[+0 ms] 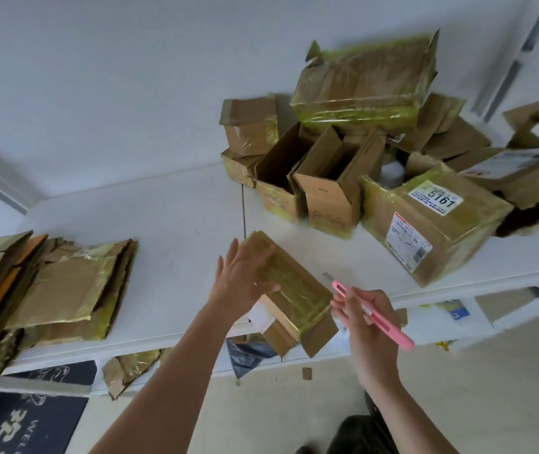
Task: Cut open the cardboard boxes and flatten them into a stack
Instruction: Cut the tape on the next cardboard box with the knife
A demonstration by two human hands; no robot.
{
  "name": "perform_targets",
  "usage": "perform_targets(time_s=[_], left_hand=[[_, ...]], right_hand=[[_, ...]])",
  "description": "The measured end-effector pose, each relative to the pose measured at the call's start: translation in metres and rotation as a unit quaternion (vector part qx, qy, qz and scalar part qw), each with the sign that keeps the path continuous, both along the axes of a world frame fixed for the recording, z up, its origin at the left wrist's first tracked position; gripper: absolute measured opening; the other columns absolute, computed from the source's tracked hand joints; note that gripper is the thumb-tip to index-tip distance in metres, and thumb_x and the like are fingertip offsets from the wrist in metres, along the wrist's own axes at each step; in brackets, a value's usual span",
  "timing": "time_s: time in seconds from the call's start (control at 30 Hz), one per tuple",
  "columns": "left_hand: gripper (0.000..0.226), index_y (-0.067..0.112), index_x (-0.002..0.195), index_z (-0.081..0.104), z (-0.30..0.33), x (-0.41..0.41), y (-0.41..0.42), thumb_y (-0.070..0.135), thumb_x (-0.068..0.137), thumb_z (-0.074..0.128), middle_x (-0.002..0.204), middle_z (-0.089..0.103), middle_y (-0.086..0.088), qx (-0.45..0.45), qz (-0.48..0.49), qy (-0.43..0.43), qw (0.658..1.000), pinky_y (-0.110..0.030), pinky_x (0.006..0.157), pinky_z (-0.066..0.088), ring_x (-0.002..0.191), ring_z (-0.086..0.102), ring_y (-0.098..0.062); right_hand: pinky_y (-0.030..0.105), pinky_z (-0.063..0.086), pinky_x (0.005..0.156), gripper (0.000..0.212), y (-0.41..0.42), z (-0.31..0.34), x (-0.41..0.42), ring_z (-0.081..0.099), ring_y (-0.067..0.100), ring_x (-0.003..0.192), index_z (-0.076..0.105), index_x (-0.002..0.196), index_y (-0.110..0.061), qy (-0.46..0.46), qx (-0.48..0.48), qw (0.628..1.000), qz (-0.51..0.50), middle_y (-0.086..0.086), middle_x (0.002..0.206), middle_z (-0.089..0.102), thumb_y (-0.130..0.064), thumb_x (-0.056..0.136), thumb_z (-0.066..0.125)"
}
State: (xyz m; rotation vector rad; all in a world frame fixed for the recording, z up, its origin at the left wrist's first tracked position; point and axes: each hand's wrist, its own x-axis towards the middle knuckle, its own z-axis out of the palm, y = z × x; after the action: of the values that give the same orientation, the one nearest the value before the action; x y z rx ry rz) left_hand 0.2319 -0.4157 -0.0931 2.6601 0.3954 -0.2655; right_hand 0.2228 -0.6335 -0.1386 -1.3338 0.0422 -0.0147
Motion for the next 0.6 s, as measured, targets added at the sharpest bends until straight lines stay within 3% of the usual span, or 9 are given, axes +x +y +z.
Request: perform_targets(time_s=[0.1,0.23,0.4,0.47,0.6], left_hand=[[0.088,0.044,0.154,0.017,-0.01,-0.001,0.014,0.073,0.078,0.049,0.164,-0.006,0.016,-0.007,-0.06,0.065,0.996,-0.054,0.121,-0.007,0.151,-0.014,-0.013],[0.082,0.044,0.155,0.015,-0.022,-0.005,0.017,0.072,0.084,0.046,0.163,-0.006,0.018,-0.002,0.023,0.028,0.999,-0.051,0.121,-0.003,0.151,-0.012,-0.009],[0.082,0.03,0.158,0.015,-0.02,-0.003,0.013,0.07,0.091,0.041,0.167,0.0,0.002,0.039,0.194,0.016,0.98,-0.051,0.123,0.005,0.153,-0.004,-0.022],[0.089,0.028,0.158,0.014,-0.013,-0.001,0.008,0.075,0.087,0.04,0.166,0.005,-0.008,0.069,0.191,0.047,0.978,-0.05,0.122,0.011,0.152,0.004,-0.033],[0.098,0.048,0.154,0.004,-0.003,-0.003,-0.003,0.091,0.071,0.031,0.161,0.009,-0.024,0.134,0.105,0.131,0.977,-0.054,0.117,0.024,0.147,0.01,-0.047]], right_hand=[[0.039,0.06,0.084,0.018,0.006,-0.001,-0.002,0.073,0.023,0.09,0.055,0.094,0.002,0.029,0.048,0.998,0.005,0.012,0.089,0.071,-0.017,0.093,0.054],[0.036,0.058,0.089,0.016,0.023,0.007,0.01,0.071,0.022,0.093,0.054,0.095,0.0,0.032,0.074,0.996,0.046,0.013,0.091,0.071,-0.015,0.097,0.05],[0.035,0.058,0.088,0.014,0.036,0.026,0.048,0.069,0.021,0.094,0.054,0.103,0.003,-0.002,0.051,0.996,0.07,0.018,0.097,0.067,-0.009,0.102,0.047],[0.034,0.058,0.087,0.013,0.034,0.024,0.052,0.068,0.019,0.092,0.056,0.103,0.002,-0.007,0.047,0.997,0.065,0.016,0.097,0.066,-0.009,0.101,0.049],[0.041,0.06,0.084,0.011,0.032,0.003,0.046,0.069,0.018,0.081,0.06,0.099,0.005,0.037,0.053,0.997,0.04,0.015,0.088,0.068,-0.006,0.097,0.057]])
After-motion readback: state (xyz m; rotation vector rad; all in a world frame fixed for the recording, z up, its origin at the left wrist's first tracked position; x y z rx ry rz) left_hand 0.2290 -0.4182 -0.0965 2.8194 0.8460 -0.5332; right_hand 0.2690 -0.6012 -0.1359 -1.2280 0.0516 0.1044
